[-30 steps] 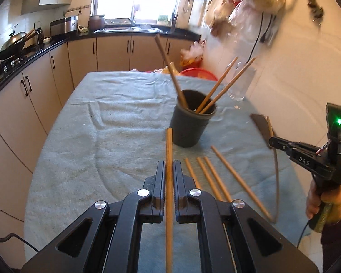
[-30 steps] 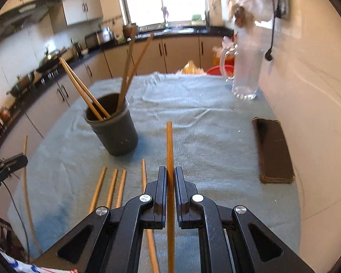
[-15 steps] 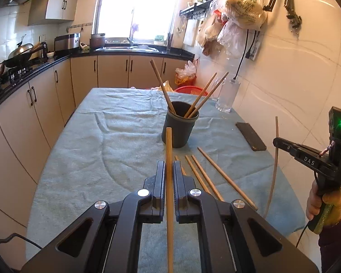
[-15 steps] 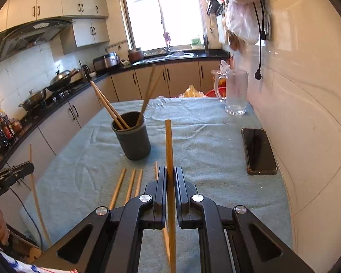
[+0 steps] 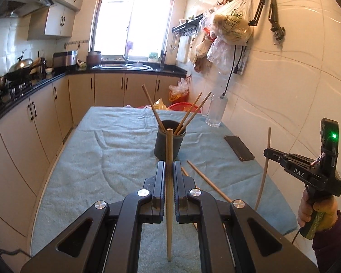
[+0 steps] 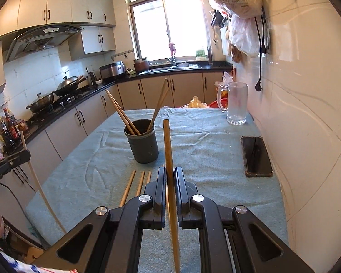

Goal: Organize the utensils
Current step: 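Lift the chopstick in the left tool toward the black cup while the right tool carries one, then lower both held chopsticks into the black cup and open both tools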

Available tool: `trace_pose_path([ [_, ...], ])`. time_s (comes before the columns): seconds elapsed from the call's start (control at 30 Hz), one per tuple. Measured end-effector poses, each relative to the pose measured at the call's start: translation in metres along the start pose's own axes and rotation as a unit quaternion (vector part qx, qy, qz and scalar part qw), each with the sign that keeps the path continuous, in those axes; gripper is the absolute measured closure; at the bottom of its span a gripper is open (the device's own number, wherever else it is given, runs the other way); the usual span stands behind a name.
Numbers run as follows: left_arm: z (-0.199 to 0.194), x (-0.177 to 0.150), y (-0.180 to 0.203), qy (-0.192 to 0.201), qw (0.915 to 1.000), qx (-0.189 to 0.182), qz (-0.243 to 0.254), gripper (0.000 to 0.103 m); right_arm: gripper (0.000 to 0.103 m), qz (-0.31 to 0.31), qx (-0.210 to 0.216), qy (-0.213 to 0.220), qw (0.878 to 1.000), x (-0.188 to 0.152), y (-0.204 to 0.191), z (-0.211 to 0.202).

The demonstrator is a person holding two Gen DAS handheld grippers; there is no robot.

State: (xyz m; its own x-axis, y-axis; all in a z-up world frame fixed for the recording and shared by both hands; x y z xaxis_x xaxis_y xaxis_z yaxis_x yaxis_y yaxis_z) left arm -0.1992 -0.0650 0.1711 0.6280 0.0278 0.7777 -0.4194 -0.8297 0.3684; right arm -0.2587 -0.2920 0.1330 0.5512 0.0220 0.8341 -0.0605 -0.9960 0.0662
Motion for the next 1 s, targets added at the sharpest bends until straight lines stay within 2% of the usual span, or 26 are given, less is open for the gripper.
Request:
trace_pose_path([
  [0.47, 0.005, 0.011, 0.006, -0.009, 0.9998, -0.019, -0.004, 0.097, 0.096, 0.001, 0.011, 0.027, 1.0, 0.013, 0.003, -0.014],
  [0.7, 0.016, 0.034, 0.001, 0.002, 0.9998, -0.016, -0.015, 0.097, 0.096, -0.008, 0.013, 0.038, 0.999, 0.03, 0.004, -0.008],
  [1.0, 0.027, 0.079, 0.008, 0.03, 0.9995, -0.014, -0.004, 0.097, 0.096, -0.014, 0.027, 0.052, 0.998, 0.061, 0.003, 0.009],
])
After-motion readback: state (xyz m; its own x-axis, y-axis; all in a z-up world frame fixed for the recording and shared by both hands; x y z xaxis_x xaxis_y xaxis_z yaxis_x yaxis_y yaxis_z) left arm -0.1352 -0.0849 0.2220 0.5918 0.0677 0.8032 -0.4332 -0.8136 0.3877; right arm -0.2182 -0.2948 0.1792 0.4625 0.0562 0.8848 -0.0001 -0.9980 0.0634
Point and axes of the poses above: each gripper's, at about its wrist camera, not at the fingertips, and z roughly the way its jaws point, y to its right, x to its top, the point moved 2 cm from there along z, roughly the way its jaws point, and after that the axes turned 14 degrees about -z, right-handed, at the moved point
